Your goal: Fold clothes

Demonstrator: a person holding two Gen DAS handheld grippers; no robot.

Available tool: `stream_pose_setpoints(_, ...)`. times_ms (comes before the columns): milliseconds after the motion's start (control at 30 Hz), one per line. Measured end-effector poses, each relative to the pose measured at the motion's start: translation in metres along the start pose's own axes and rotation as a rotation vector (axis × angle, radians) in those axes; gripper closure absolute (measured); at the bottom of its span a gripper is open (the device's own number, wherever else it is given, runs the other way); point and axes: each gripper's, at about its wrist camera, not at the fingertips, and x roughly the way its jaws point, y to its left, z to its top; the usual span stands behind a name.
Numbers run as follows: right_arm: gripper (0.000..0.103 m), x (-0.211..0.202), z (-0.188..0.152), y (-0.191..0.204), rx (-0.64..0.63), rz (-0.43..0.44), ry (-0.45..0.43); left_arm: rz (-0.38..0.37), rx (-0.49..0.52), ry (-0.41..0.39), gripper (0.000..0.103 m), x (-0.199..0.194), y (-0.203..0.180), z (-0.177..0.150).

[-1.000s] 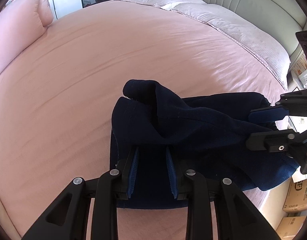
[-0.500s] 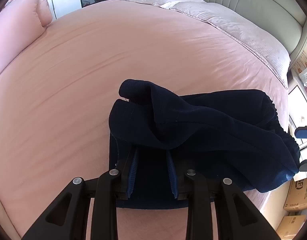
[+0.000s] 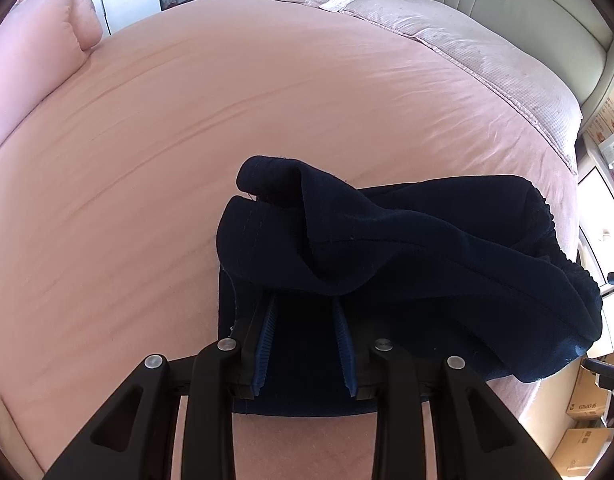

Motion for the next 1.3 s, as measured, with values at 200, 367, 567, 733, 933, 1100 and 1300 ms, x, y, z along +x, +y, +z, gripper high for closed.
stream_pose_setpoints(200, 0.052, 0.025, 0.002, 0.032, -0.215, -0.100, 0.035, -0.009, 0.014, 0.000, 0.075, -0.004, 0.003, -0.003)
stream_pose_setpoints(367, 0.052, 0.036, 0.004, 0.034, -0.273, -0.182, 0.036, 0.004, 0.059, 0.017, 0.070, -0.006, 0.001, -0.005)
stream_pose_setpoints(567, 0.052, 0.052, 0.002, 0.054, -0.440, -0.296, 0.044, 0.016, 0.064, 0.006, 0.070, -0.009, 0.002, -0.009)
stream_pose_setpoints(733, 0.052, 0.068, -0.006, 0.072, -0.618, -0.356, 0.057, 0.016, 0.067, 0.023, 0.063, -0.016, 0.006, -0.009)
stream_pose_setpoints(933, 0.052, 0.074, -0.001, 0.058, -0.527, -0.297, 0.073, 0.046, 0.204, -0.003, 0.042, -0.044, -0.002, -0.017)
stream_pose_setpoints(1100, 0.062, 0.072, 0.009, 0.045, -0.463, -0.225, 0.066, 0.059, 0.396, -0.066, 0.041, -0.067, -0.025, -0.028)
stream_pose_setpoints(1300, 0.067, 0.064, 0.017, 0.014, -0.281, -0.090, 0.048, -0.066, 0.586, -0.161, 0.041, -0.095, -0.043, -0.037)
